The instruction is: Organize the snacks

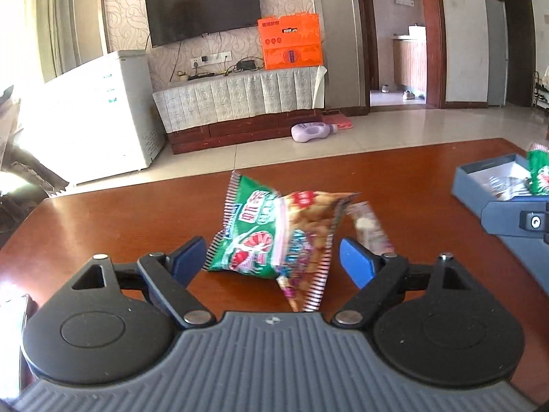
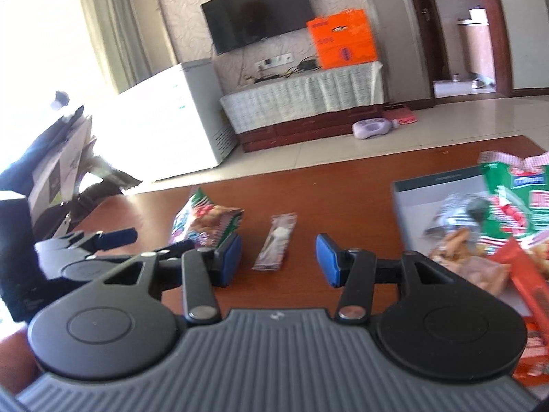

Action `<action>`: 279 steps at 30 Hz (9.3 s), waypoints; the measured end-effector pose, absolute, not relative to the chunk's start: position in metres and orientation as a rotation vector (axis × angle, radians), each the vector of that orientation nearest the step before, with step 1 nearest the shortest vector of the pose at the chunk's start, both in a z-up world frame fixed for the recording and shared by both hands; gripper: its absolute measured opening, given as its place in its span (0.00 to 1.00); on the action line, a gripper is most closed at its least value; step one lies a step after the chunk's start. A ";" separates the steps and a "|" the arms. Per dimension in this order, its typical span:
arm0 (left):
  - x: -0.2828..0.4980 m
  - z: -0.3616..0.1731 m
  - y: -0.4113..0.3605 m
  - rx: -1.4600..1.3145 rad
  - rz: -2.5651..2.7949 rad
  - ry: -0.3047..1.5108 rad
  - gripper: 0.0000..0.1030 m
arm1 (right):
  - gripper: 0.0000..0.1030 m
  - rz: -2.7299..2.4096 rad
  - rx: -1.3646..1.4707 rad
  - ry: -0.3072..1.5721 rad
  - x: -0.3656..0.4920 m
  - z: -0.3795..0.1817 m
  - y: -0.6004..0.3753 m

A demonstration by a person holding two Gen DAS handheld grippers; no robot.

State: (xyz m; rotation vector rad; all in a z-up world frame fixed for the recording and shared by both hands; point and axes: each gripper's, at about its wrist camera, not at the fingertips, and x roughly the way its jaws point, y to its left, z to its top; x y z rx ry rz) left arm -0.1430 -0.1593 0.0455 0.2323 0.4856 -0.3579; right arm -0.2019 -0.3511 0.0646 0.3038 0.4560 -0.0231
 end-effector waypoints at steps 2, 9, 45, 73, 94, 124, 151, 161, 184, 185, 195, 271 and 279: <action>-0.133 0.042 -0.156 0.244 -0.366 0.483 0.90 | 0.60 -0.031 0.292 0.461 -0.191 0.059 -0.343; -0.104 0.033 -0.161 0.333 -0.489 0.447 0.93 | 0.64 -0.092 0.220 0.568 -0.140 0.032 -0.331; -0.063 0.009 -0.139 0.169 -0.571 0.548 0.80 | 0.19 -0.047 0.064 0.672 -0.110 0.021 -0.314; -0.163 0.044 -0.178 0.142 -0.500 0.543 0.80 | 0.19 -0.019 0.121 0.621 -0.204 0.061 -0.322; -0.214 0.065 -0.205 0.143 -0.518 0.513 0.80 | 0.19 -0.027 0.139 0.536 -0.261 0.079 -0.340; -0.222 0.064 -0.272 0.154 -0.586 0.498 0.80 | 0.19 -0.065 0.125 0.512 -0.300 0.088 -0.379; -0.232 0.065 -0.323 0.148 -0.654 0.474 0.80 | 0.19 -0.114 0.127 0.493 -0.327 0.094 -0.406; -0.237 0.063 -0.340 0.153 -0.677 0.472 0.81 | 0.19 -0.140 0.134 0.494 -0.336 0.095 -0.415; -0.228 0.056 -0.380 0.143 -0.729 0.473 0.81 | 0.19 -0.199 0.160 0.492 -0.352 0.092 -0.442; -0.229 0.056 -0.382 0.143 -0.734 0.472 0.81 | 0.19 -0.200 0.163 0.492 -0.352 0.092 -0.443; -0.223 0.049 -0.399 0.132 -0.775 0.487 0.81 | 0.19 -0.224 0.177 0.498 -0.354 0.092 -0.448; -0.364 0.105 -0.327 0.151 -0.714 0.335 0.99 | 0.73 -0.486 0.185 0.560 -0.449 0.088 -0.405; -0.415 0.105 -0.310 0.148 -0.701 0.386 0.99 | 0.73 -0.524 0.195 0.572 -0.484 0.078 -0.399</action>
